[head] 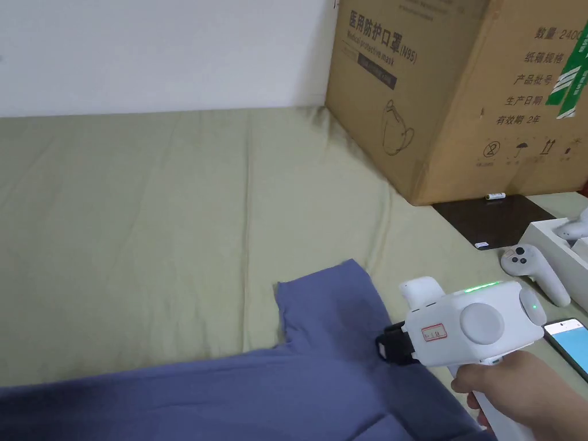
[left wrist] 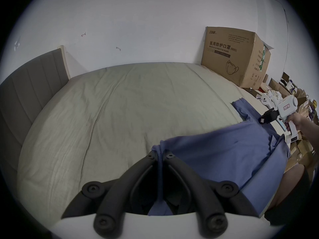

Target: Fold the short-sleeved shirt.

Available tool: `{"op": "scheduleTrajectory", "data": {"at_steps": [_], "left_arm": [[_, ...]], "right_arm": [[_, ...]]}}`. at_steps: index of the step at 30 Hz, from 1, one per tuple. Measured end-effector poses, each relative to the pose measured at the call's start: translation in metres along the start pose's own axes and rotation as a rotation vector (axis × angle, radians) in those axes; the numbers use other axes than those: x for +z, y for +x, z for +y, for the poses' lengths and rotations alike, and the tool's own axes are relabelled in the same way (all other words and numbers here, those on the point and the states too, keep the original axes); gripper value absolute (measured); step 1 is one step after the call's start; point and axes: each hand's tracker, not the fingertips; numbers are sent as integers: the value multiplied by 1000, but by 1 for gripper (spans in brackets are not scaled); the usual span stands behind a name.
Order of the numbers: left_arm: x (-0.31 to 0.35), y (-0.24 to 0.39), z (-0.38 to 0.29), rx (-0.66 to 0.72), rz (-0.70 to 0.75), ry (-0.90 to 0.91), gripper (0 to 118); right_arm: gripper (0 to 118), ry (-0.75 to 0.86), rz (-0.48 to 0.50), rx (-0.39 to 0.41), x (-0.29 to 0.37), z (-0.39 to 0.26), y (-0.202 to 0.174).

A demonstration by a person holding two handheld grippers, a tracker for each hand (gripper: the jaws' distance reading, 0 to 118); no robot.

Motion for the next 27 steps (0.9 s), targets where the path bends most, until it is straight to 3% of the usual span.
{"op": "scheduleTrajectory", "data": {"at_steps": [1, 2, 5, 15, 20, 24, 27], "left_arm": [[3, -1, 0, -1, 4, 8, 4], [5, -3, 0, 3, 5, 14, 4], [10, -5, 7, 16, 3, 25, 4], [47, -5, 76, 43, 10, 145, 4], [64, -4, 90, 21, -18, 138, 4], [78, 0, 65, -10, -14, 118, 4], [87, 1, 31, 1, -39, 69, 4]], "right_arm": [[2, 5, 73, -24, 4, 1, 1], [2, 8, 80, -46, 7, 1, -1], [2, 112, -7, 58, 34, 1, -13], [2, 341, -7, 26, 120, 42, -15], [2, 345, 14, 68, 158, 43, -34], [2, 338, 30, 87, 176, 10, -43], [2, 313, 47, 95, 160, 34, -38]]}}
